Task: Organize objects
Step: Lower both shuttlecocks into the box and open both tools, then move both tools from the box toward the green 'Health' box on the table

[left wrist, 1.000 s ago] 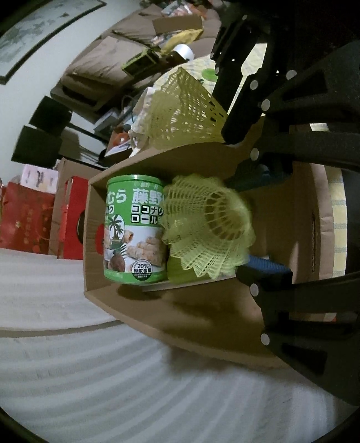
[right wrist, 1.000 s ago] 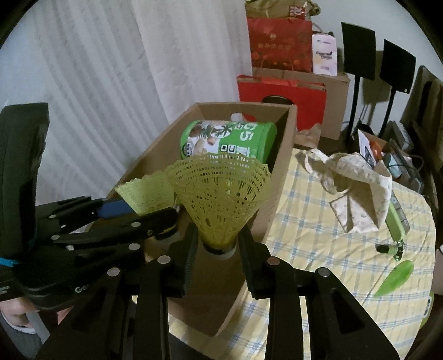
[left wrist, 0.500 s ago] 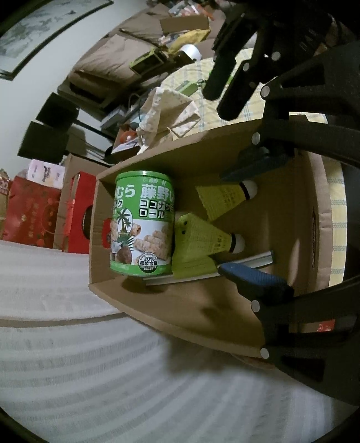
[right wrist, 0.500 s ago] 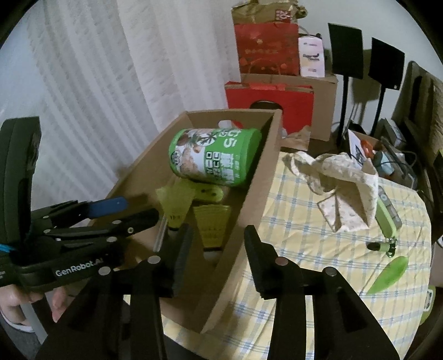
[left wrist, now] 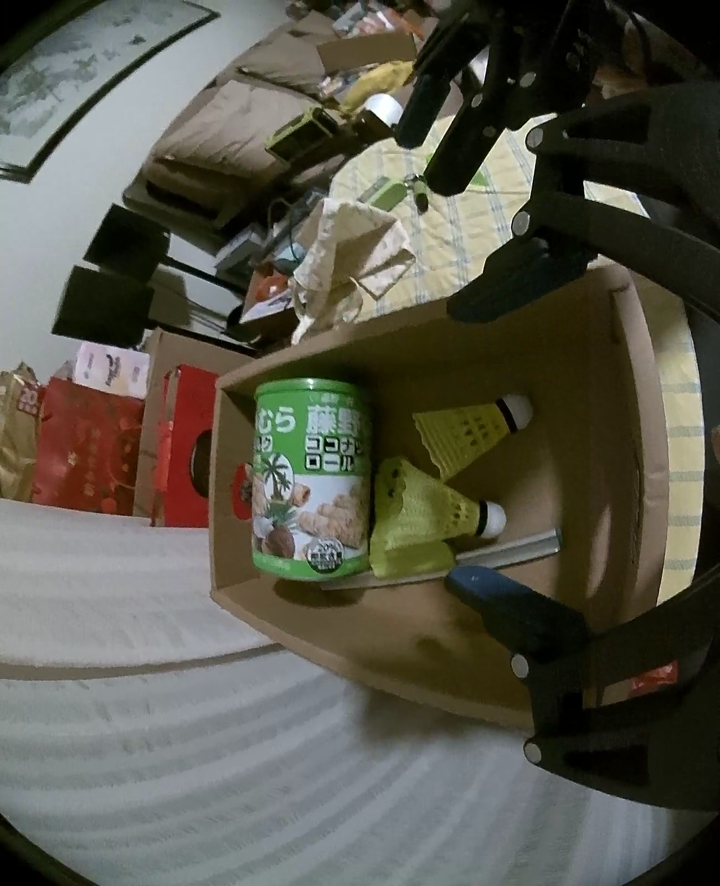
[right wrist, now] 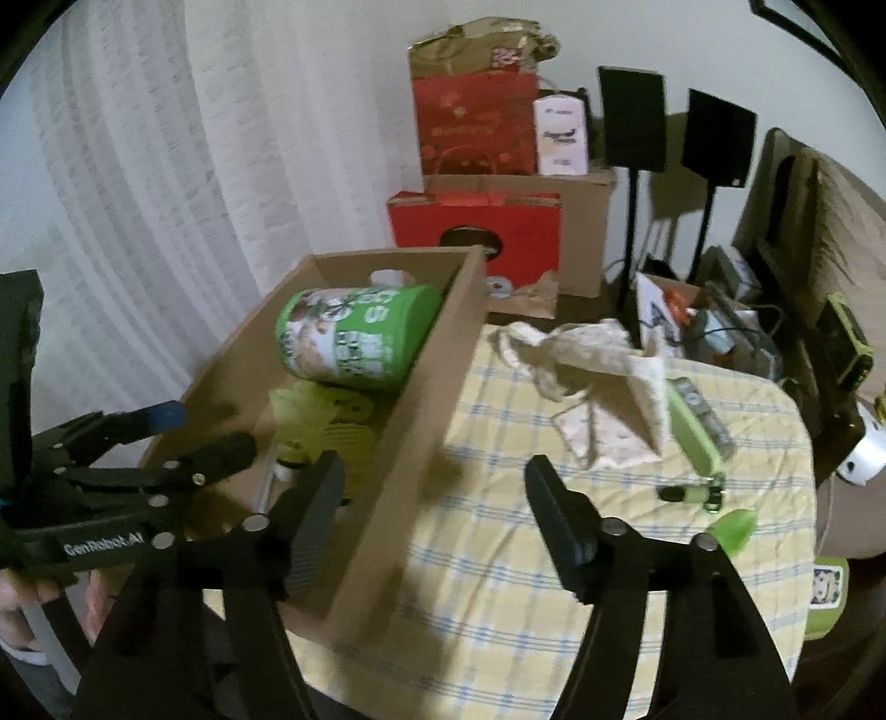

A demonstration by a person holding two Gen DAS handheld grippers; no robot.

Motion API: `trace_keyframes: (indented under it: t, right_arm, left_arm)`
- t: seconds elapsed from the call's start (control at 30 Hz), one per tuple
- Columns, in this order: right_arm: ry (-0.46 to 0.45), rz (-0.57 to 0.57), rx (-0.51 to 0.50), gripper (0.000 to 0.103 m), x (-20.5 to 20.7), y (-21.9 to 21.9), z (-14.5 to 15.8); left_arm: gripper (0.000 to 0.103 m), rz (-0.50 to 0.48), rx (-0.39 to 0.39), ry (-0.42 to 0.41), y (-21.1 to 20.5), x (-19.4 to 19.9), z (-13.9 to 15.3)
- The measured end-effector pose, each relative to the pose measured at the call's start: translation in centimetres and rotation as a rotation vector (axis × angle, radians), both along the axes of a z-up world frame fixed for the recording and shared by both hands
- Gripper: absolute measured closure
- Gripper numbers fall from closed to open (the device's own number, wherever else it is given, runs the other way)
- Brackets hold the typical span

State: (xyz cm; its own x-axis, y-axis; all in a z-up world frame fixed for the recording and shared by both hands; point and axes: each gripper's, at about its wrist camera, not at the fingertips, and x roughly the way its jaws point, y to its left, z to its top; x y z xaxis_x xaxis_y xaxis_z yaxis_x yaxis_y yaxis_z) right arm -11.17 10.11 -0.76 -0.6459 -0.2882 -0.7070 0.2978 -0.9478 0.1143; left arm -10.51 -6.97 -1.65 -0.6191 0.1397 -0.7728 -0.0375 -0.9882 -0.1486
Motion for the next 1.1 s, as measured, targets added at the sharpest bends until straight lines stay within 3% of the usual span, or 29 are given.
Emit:
trace_keyframes:
  t: [0.17,0.33,0.7,0.97,1.1]
  right_arm:
    - [0.008,-0.029,0.022,0.017,0.1,2.3,0.6]
    - [0.017,-0.067,0.032,0.007,0.5,5.6,1.5]
    - [0.028,-0.186,0.043,0.003,1.4,12.2,1.9]
    - [0.013,-0.245,0.022,0.003,1.6,15.7,1.1]
    - [0.003,-0.273,0.015,0.003,1.6,17.1,0.6]
  left_arm:
    - [0.002,-0.025,0.017,0.008,1.3,0.0,0.5]
    - [0.000,-0.071,0.025,0.031,3.3,0.2,1.1]
    - [0.000,-0.160,0.052,0.015,7.8,0.0,1.1]
    - [0.000,-0.190,0.027,0.027,11.0,-0.1,1.1]
    - [0.000,-0.220,0.057,0.024,12.7,-0.4,0.7]
